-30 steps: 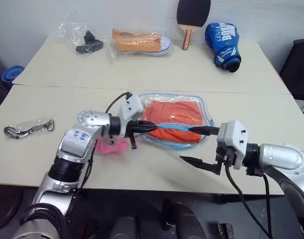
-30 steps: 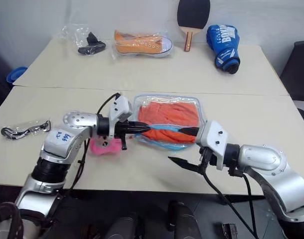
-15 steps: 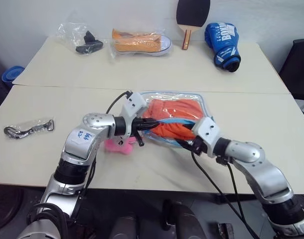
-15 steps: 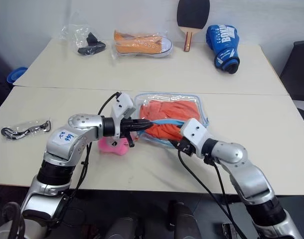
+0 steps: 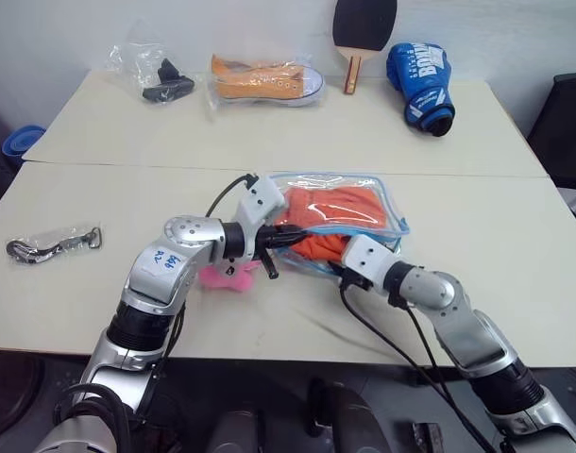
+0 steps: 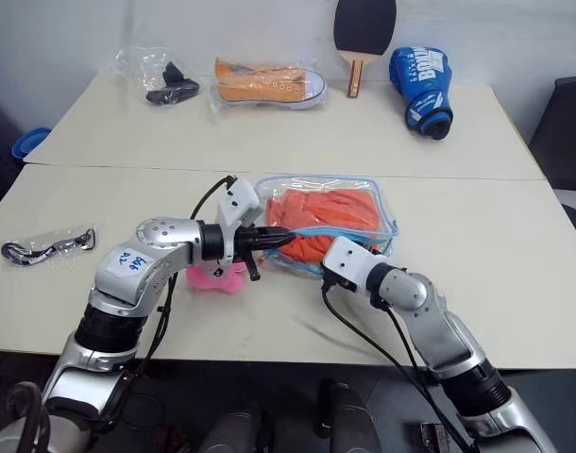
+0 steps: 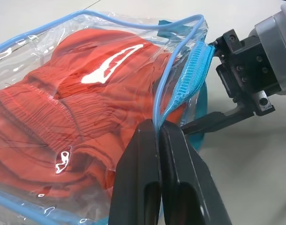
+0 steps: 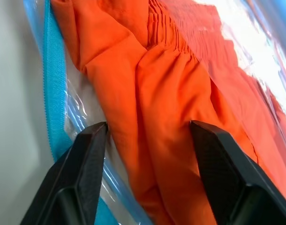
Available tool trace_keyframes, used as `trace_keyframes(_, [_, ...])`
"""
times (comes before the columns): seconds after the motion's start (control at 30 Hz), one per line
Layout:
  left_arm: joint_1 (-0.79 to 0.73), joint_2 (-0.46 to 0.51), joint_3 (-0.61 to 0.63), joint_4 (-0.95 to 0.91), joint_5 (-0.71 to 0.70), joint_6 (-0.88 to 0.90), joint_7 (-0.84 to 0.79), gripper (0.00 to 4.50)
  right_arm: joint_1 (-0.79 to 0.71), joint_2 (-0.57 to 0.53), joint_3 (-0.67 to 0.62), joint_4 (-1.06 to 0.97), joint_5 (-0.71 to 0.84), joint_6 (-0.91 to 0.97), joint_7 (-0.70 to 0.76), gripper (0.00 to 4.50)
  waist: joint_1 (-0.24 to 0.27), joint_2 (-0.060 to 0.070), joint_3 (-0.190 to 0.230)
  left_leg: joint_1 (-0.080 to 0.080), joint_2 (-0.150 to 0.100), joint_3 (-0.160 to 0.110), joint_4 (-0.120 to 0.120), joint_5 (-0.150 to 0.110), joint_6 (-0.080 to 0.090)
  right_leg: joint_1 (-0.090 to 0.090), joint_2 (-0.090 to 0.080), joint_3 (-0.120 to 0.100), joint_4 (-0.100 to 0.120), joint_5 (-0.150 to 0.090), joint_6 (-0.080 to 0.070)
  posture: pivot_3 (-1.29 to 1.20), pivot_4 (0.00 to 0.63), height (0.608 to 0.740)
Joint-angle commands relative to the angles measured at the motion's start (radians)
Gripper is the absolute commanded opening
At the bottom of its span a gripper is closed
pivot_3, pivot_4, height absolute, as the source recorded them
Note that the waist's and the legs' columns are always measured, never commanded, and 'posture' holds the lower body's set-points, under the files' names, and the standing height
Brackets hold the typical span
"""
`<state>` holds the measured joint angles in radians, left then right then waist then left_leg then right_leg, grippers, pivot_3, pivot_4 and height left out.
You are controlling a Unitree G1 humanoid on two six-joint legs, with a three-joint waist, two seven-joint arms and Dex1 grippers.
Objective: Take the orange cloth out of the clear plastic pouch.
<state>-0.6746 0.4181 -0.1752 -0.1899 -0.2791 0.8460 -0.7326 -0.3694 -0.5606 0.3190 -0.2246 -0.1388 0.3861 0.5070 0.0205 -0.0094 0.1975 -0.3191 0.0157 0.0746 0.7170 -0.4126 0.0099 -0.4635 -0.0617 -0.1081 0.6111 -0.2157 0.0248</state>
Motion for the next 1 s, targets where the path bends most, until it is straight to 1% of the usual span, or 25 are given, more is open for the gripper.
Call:
trace_keyframes(0.03, [-0.005,-0.012,0.005,-0.054,-0.023,-0.011,0.006,0.0,-0.037,0.005,0.035,0.063,-0.094,-0.016,-0.029,2.85,0.0,0.0,0.0,0.0,0.0,0.0,0.0,0.0,0.0,0.0,0.0,0.0,0.0,0.0,0.0,0.0,0.15,0.74])
trace_keyframes(0.17, [-0.008,-0.017,0.007,-0.052,-0.024,-0.009,0.013,0.0,-0.079,0.0,0.095,0.149,-0.218,-0.042,-0.057,2.85,-0.001,0.0,0.0,0.0,0.0,0.0,0.0,0.0,0.0,0.0,0.0,0.0,0.0,0.0,0.0,0.0,0.15,0.74])
trace_keyframes(0.3, [-0.012,-0.016,0.008,-0.048,-0.024,-0.01,0.017,0.0,-0.095,0.029,0.11,0.202,-0.257,-0.065,-0.07,2.85,-0.002,0.0,-0.001,0.001,0.0,0.0,0.0,0.0,0.0,0.001,0.0,0.0,0.0,0.0,0.0,0.0,0.15,0.74])
trace_keyframes(0.4, [-0.016,-0.014,0.011,-0.039,-0.022,-0.013,0.019,0.0,-0.08,0.05,0.108,0.189,-0.255,-0.072,-0.047,2.29,-0.004,0.0,-0.001,0.002,0.0,0.0,0.0,0.0,0.0,0.002,0.0,0.0,0.0,0.0,0.0,0.0,0.15,0.74])
trace_keyframes(0.6, [-0.018,-0.015,0.008,-0.019,-0.009,-0.027,0.031,0.0,-0.043,0.06,0.091,0.146,-0.26,-0.07,-0.028,0.2,-0.001,0.0,-0.001,0.002,0.0,0.0,0.0,0.0,0.0,0.002,0.0,0.0,0.0,0.0,0.0,0.0,0.15,0.74])
trace_keyframes(0.63, [-0.018,-0.016,0.007,-0.014,-0.006,-0.029,0.037,0.0,-0.039,0.057,0.091,0.136,-0.259,-0.077,-0.021,0.02,-0.001,0.0,-0.001,0.002,0.0,-0.001,0.0,0.0,0.0,0.002,0.0,0.0,0.0,0.0,0.0,0.0,0.15,0.74])
trace_keyframes(0.73, [-0.025,-0.025,0.001,0.019,0.023,-0.04,0.073,0.0,-0.013,0.034,0.081,0.058,-0.244,-0.076,0.03,0.02,0.001,0.0,-0.001,0.002,0.0,-0.001,0.0,0.0,0.0,0.002,0.0,0.0,0.0,0.0,0.0,0.0,0.15,0.74])
trace_keyframes(0.87, [-0.061,-0.056,0.008,0.125,0.077,-0.081,0.15,0.0,0.074,-0.055,0.049,-0.107,-0.226,-0.095,0.125,0.02,0.006,0.0,-0.001,0.0,-0.001,-0.002,0.0,0.0,0.0,0.002,0.0,-0.001,-0.001,0.0,0.0,0.0,0.15,0.74])
trace_keyframes(1.0, [-0.122,-0.103,0.011,0.262,0.125,-0.156,0.217,0.0,0.167,-0.134,0.026,-0.207,-0.242,-0.157,0.155,0.02,0.005,0.0,-0.001,0.0,-0.001,-0.003,0.0,0.0,0.0,0.002,0.0,-0.002,-0.002,0.0,0.0,0.0,0.15,0.74])
